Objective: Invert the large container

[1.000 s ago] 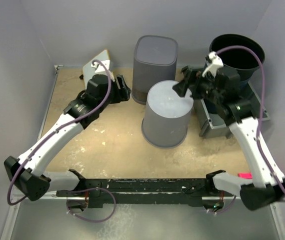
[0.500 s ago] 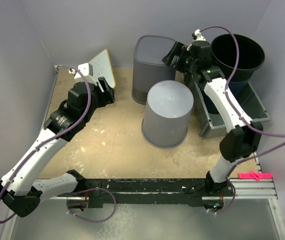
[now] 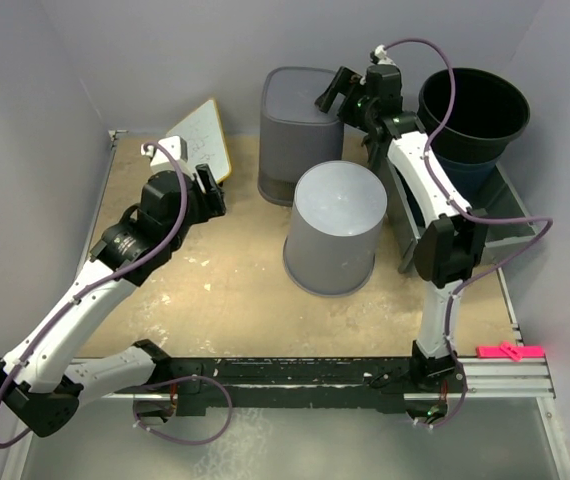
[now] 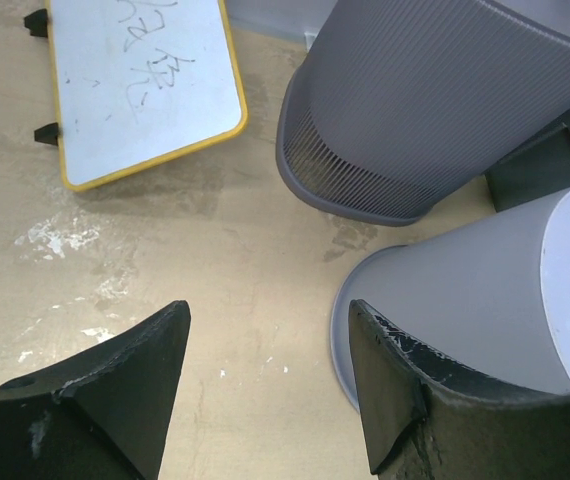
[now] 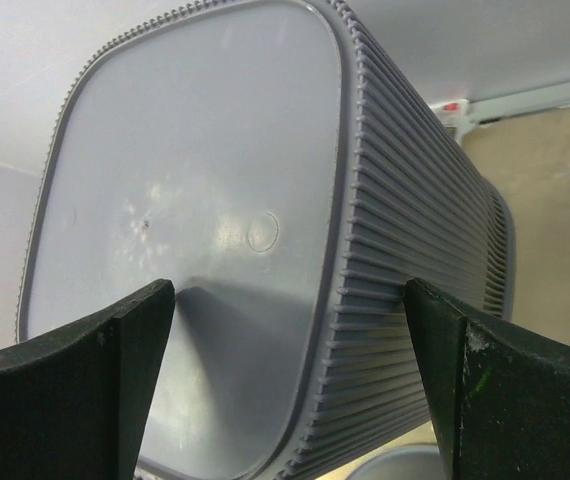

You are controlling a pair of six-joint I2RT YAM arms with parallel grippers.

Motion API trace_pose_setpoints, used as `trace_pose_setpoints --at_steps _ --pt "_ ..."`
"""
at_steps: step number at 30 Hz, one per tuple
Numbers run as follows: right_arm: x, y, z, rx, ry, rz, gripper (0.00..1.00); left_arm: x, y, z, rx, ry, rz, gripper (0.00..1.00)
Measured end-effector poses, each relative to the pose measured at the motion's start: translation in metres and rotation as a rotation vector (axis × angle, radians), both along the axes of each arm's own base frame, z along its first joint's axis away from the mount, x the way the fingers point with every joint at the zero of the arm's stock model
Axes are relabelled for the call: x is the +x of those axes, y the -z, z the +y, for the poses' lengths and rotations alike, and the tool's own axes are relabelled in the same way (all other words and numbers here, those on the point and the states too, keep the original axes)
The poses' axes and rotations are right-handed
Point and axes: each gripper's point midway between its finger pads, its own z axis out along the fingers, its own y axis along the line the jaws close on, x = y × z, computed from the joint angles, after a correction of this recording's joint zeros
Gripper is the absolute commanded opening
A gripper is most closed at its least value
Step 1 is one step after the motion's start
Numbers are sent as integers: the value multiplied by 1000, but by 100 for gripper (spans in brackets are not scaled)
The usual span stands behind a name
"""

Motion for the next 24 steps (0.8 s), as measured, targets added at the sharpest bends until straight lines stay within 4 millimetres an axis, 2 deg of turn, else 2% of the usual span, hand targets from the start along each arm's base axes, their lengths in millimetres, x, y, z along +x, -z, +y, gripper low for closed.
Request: trace_pose_setpoints --at_steps 7,12,16,24 --pt "8 3 45 56 -145 -36 96 -2 3 13 47 -43 -6 61" --pt "1 4 100 95 -258 -69 96 -3 8 21 68 -75 -2 61" --pt "-3 6 136 147 -322 -89 96 -5 12 26 85 -93 6 61" --pt "1 8 175 226 -369 -113 96 -11 15 35 106 -114 16 61"
